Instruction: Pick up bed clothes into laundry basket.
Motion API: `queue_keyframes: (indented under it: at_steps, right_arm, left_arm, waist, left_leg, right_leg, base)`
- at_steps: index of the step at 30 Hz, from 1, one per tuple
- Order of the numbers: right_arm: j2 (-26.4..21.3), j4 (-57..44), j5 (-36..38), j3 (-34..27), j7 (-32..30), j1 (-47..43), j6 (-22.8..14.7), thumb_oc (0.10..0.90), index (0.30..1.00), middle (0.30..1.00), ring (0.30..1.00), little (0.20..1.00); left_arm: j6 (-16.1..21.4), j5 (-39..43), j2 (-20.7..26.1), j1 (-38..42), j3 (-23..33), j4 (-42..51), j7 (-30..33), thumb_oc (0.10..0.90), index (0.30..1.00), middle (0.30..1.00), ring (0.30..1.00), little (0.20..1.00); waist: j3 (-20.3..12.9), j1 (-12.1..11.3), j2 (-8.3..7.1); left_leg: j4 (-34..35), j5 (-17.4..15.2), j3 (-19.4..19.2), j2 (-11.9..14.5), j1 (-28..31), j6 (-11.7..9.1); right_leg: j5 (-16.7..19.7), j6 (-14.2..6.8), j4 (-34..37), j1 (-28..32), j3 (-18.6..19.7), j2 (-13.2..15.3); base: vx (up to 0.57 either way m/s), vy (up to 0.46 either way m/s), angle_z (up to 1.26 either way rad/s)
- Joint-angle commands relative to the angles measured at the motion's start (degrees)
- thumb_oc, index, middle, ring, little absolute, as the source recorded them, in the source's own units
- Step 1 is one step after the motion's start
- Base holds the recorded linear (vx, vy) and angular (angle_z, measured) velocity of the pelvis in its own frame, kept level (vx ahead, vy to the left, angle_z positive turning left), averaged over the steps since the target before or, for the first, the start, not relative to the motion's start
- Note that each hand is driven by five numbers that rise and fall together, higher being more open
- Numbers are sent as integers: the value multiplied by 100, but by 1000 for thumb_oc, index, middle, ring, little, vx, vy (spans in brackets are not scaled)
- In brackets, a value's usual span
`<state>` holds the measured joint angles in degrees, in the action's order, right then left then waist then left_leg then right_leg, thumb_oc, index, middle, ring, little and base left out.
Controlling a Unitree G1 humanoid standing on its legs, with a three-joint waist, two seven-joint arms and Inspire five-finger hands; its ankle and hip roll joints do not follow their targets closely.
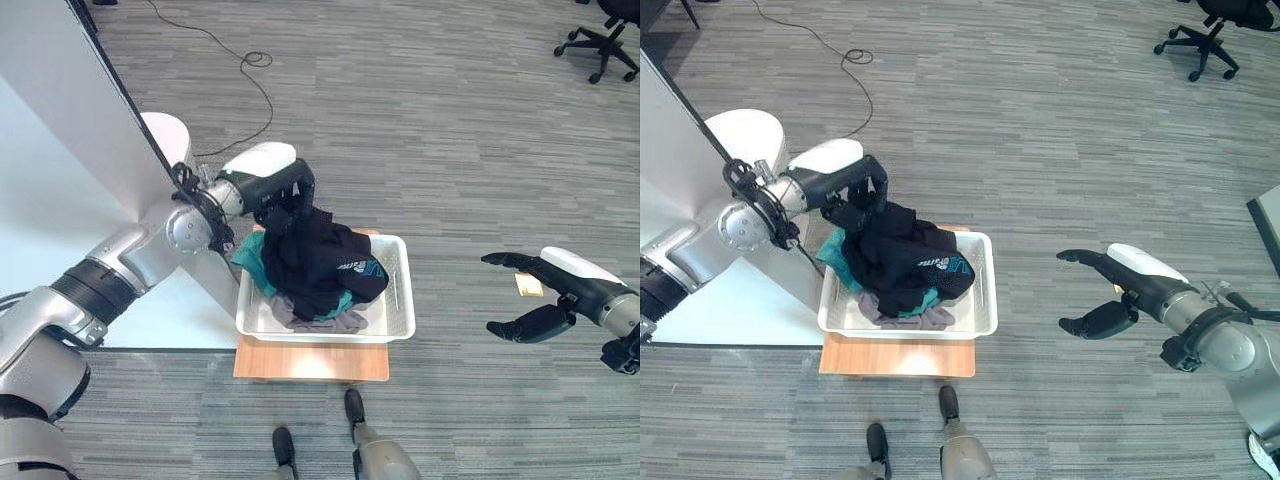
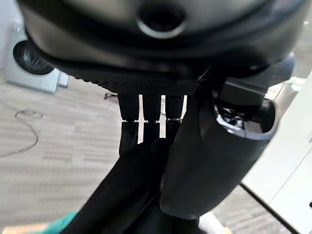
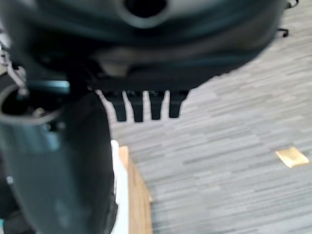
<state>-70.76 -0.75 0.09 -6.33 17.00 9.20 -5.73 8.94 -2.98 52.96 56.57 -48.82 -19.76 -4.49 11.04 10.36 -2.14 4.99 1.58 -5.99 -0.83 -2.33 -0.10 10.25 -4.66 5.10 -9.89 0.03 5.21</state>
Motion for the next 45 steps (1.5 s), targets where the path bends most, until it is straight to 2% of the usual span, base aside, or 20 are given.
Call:
queue_keyframes:
  at_steps: [1, 10, 14, 15, 19, 26, 34, 42, 43, 45]
  right_arm:
    - [136, -18, -89, -933, -477, -521, -191, 800, 900, 900, 900, 900]
    - [511, 55, -314, -763, -499, -575, -118, 800, 900, 900, 900, 900]
    - [765, 32, -478, -829, -481, -418, -102, 800, 900, 900, 900, 900]
    - [894, -3, -561, -917, -465, -324, -107, 800, 900, 900, 900, 900]
    - [1111, -135, -680, -875, -419, -212, -105, 800, 900, 900, 900, 900]
    - [1261, -31, -833, -238, -411, -692, -76, 800, 900, 900, 900, 900]
    - [1323, 78, -870, 8, -430, -786, -79, 800, 900, 900, 900, 900]
    - [1269, 184, -725, 349, -420, -957, -101, 800, 900, 900, 900, 900]
    - [1267, 219, -714, 393, -406, -982, -98, 800, 900, 900, 900, 900]
    - [1228, 236, -703, 439, -388, -1031, -91, 800, 900, 900, 900, 900]
  left_arm:
    - [133, -117, 55, 369, 888, -274, 154, 400, 300, 300, 300, 300]
    - [140, -68, 38, -693, 1351, 300, -134, 400, 300, 300, 300, 300]
    - [177, 6, 115, -1707, 1794, 763, -404, 400, 300, 300, 300, 300]
    - [188, 126, 105, -2243, 2039, 960, -551, 400, 300, 300, 300, 300]
    - [190, 294, -105, -2890, 2332, 1191, -618, 400, 300, 300, 300, 300]
    - [203, 188, -601, -2336, 1998, 1086, -448, 400, 300, 300, 300, 300]
    - [230, 110, -832, -1673, 1718, 938, -259, 400, 300, 300, 300, 300]
    - [284, 167, -1231, -1010, 1199, 903, -213, 400, 300, 300, 300, 300]
    - [276, 161, -1245, -995, 1185, 873, -212, 800, 900, 900, 900, 900]
    - [257, 131, -1231, -925, 1079, 857, -295, 800, 900, 900, 900, 900]
  waist:
    - [-62, -278, -92]
    - [18, -410, -65]
    - [74, -490, -77]
    - [117, -535, -74]
    - [123, -584, -80]
    - [110, -599, -83]
    - [73, -562, -65]
    - [17, -494, 0]
    - [13, -487, 8]
    - [7, -475, 23]
  left_leg:
    - [1, -148, 208, 143, -61, -132]
    - [1, -135, 263, 130, -65, -110]
    - [1, -124, 274, 128, -85, -102]
    - [1, -57, 276, 125, -113, -93]
    - [-5, -132, 295, 111, -96, -85]
    - [-8, -132, 339, 89, -110, -65]
    - [-6, -147, 342, 86, -98, -59]
    - [-2, -144, 338, 77, -78, -60]
    - [-2, -141, 338, 78, -80, -61]
    - [-1, -137, 336, 82, -81, -64]
  right_leg:
    - [-1124, -690, -496, 820, -158, 374]
    - [-1163, -660, -536, 815, -194, 373]
    - [-1148, -654, -533, 796, -199, 373]
    - [-1099, -640, -549, 763, -207, 371]
    - [-1182, -634, -554, 794, -221, 381]
    - [-1192, -630, -596, 782, -244, 393]
    - [-1195, -627, -586, 801, -241, 387]
    - [-1201, -630, -577, 818, -232, 383]
    - [-1198, -629, -574, 815, -230, 382]
    - [-1195, -630, -570, 807, -225, 380]
  base:
    - [0, 0, 0]
    - [0, 0, 0]
    - [-18, -3, 0]
    - [-69, -11, -3]
    - [-5, -7, 2]
    - [-12, -6, 8]
    - [1, -1, 1]
    - [0, 0, 0]
    - [0, 0, 0]
    - [0, 0, 0]
